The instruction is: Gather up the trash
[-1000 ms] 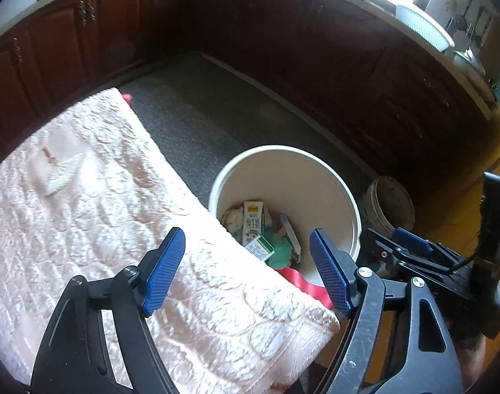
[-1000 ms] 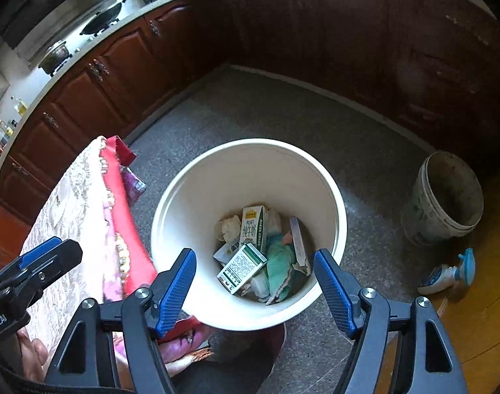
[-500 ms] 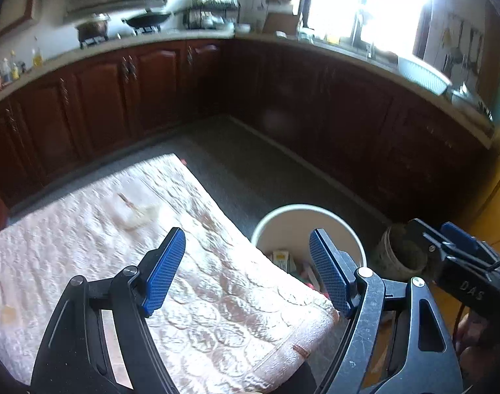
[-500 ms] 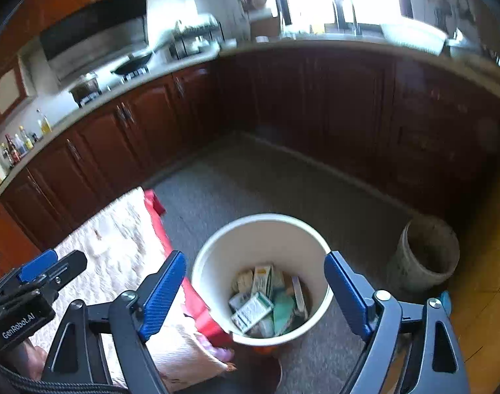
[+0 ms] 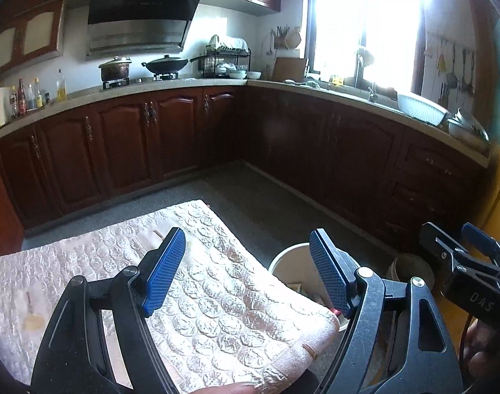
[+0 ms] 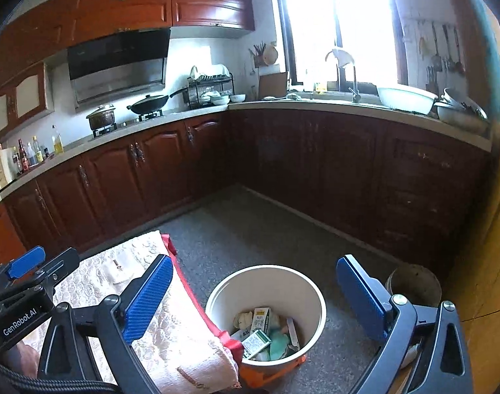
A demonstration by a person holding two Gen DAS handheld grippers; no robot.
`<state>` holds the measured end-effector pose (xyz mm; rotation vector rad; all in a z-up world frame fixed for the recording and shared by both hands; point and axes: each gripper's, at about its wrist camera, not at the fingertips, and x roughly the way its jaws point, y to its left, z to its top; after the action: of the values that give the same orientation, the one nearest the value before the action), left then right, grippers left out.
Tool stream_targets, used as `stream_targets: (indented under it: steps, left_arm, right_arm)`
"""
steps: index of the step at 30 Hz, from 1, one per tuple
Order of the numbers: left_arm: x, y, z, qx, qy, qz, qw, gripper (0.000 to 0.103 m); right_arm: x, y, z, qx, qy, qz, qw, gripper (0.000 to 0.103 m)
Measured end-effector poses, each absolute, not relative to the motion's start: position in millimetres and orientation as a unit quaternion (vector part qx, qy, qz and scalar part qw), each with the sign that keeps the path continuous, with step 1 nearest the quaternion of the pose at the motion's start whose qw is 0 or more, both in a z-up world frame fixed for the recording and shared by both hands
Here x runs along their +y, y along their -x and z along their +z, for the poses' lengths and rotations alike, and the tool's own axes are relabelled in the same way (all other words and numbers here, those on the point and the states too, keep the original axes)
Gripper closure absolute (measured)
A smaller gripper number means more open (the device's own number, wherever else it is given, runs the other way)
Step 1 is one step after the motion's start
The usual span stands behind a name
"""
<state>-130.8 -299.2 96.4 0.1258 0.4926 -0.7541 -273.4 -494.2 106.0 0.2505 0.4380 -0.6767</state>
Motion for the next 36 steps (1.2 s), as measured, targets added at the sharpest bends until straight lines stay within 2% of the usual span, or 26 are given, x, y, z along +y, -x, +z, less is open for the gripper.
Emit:
stream_targets:
  steps: [16,36]
  left_arm:
    - [-292,141,106,0.22,-0.06,-0.356,0.906,0.026]
    - [-295,139,106,0.224,-0.062,-0.355,0.905,0.026]
  right_arm:
    - [-480,291,123,0.182,-0.106,-0.341,0.916,0.001]
    - [-481,288,122,0.193,-0.107,-0.334,0.917,0.001]
